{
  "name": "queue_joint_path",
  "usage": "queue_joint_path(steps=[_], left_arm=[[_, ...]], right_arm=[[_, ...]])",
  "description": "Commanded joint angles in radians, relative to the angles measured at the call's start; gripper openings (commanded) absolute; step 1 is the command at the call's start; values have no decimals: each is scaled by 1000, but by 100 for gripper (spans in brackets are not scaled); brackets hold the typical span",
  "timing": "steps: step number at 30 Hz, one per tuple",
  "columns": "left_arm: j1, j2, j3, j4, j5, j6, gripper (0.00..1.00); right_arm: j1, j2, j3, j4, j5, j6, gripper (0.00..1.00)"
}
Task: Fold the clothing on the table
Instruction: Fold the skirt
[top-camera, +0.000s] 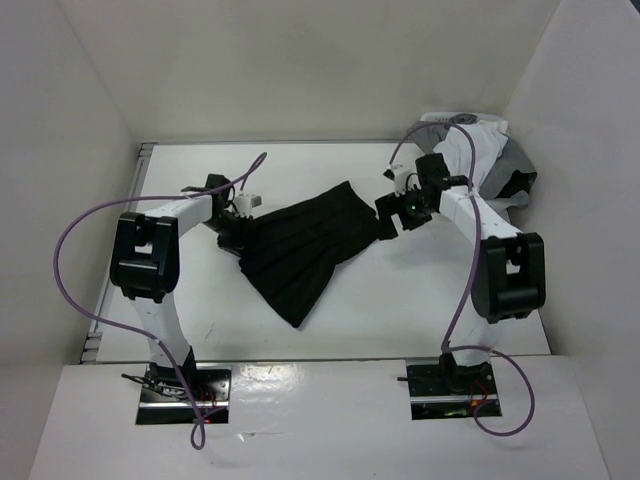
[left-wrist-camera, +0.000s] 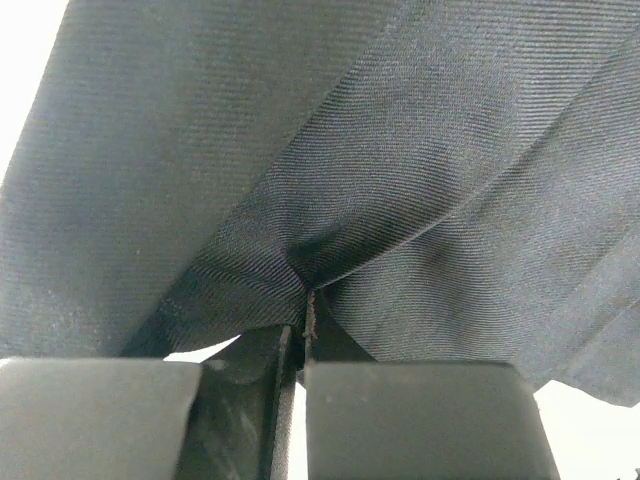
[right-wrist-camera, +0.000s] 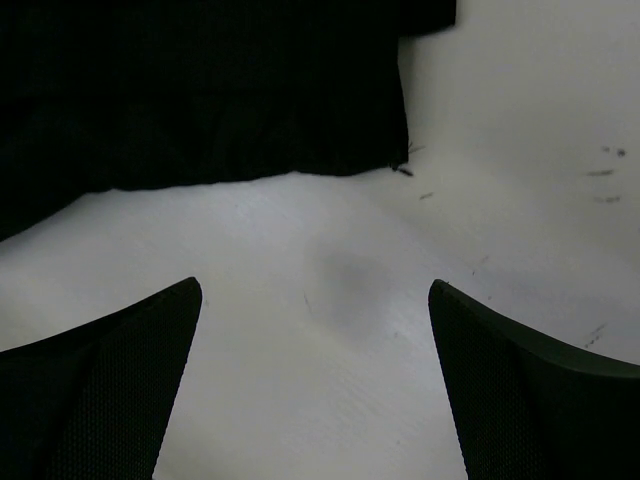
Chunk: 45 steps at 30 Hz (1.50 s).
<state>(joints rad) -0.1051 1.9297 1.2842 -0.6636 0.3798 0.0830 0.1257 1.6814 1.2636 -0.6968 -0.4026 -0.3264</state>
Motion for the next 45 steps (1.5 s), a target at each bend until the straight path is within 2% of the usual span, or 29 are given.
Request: queue_joint_path(steps=[1,12,18,27,34,38,44,45], left_arm=[[2,-38,-23,15,31,29,4],[-7,-47,-42,36,51,69,7],[-25,-47,-52,45,42,69,7],[-34,-47,-52,45,33,69,7],[-34,-47,-52,45,33,78,7],[-34,-47,-52,45,33,78,7],[-34,-47,-62,45,33,78,7],[-34,-47,-62,45,33,78,7]], right_arm=[[-1,72,71,88,-58,-2,98],[17,290,209,169,-82,-2,98],[17,412,336,169,-93,7,98],[26,494,379,160,-125,7,98],[35,525,379,142,-136,-13,91],[57,544,388,141,-136,-13,82],[101,572,431,123,-97,-13,76],[101,572,431,123,-87,-13,72]])
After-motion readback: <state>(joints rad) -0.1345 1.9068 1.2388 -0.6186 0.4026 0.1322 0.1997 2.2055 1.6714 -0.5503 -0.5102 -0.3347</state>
